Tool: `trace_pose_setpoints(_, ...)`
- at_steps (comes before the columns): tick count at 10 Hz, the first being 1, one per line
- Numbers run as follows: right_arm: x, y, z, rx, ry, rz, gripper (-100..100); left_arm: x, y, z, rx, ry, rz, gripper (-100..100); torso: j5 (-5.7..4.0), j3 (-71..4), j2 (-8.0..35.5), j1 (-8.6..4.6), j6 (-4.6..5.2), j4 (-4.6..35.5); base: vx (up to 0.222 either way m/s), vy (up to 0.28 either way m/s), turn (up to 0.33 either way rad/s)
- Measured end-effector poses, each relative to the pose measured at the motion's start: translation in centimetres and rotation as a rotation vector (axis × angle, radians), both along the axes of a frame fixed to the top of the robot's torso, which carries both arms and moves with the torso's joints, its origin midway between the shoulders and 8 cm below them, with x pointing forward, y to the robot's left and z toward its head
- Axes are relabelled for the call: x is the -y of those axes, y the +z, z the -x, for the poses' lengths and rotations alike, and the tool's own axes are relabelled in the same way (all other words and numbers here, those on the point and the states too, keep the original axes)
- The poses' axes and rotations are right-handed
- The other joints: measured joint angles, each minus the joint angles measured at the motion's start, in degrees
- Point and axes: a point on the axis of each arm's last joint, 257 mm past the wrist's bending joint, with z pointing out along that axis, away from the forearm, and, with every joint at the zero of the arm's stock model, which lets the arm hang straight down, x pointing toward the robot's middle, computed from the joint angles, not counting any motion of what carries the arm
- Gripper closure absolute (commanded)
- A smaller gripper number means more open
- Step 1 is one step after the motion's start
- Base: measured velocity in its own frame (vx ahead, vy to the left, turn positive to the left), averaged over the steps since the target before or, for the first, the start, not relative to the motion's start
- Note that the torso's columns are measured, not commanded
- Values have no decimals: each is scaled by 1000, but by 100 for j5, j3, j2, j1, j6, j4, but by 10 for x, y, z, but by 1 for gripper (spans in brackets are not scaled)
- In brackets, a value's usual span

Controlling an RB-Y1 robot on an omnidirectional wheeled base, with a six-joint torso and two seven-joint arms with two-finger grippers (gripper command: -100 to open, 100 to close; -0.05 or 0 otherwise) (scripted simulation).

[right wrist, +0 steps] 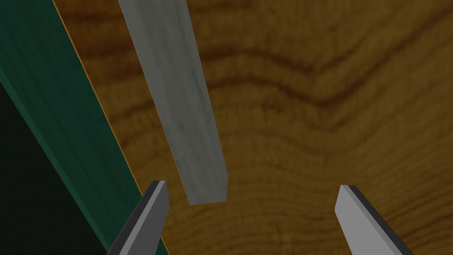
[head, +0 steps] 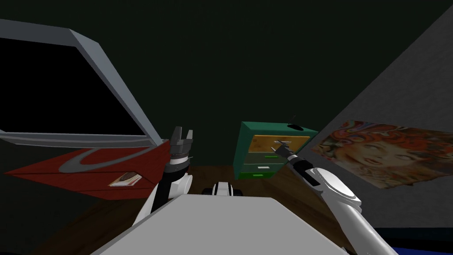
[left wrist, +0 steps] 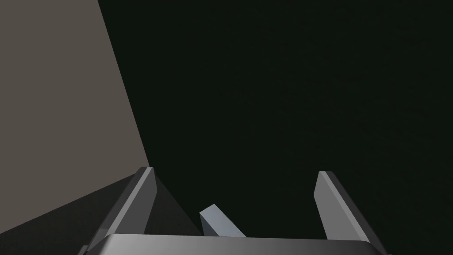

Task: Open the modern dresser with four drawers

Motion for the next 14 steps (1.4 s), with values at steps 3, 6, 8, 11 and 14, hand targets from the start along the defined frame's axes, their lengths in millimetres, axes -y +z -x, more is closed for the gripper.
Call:
trace_pose_setpoints(3, 22, 0, 5, -1, -3, 7, -100, 0, 0, 0, 0, 0, 0, 0, -2, -1, -2, -9, 2, -1, -6, 52, 48)
trace_pose_setpoints(6, 42, -14, 9, -25, -30, -12, -100, 0, 0, 0, 0, 0, 0, 0, -9, -2, -5, -25, 6, -3, 2, 32, 27)
trace_pose_setpoints(8, 55, 1, 9, -2, -25, 2, -100, 0, 0, 0, 0, 0, 0, 0, -2, -1, -3, -3, 5, -3, -4, 51, 37)
trace_pose_setpoints(11, 76, 0, 14, -3, -47, -9, -100, 0, 0, 0, 0, 0, 0, 0, -2, -2, -4, -6, 1, -1, 2, 42, 50)
trace_pose_setpoints(14, 94, 11, 21, 18, -60, -3, -100, 0, 0, 0, 0, 0, 0, 0, 0, 1, 2, -3, 1, 0, -6, 61, 52)
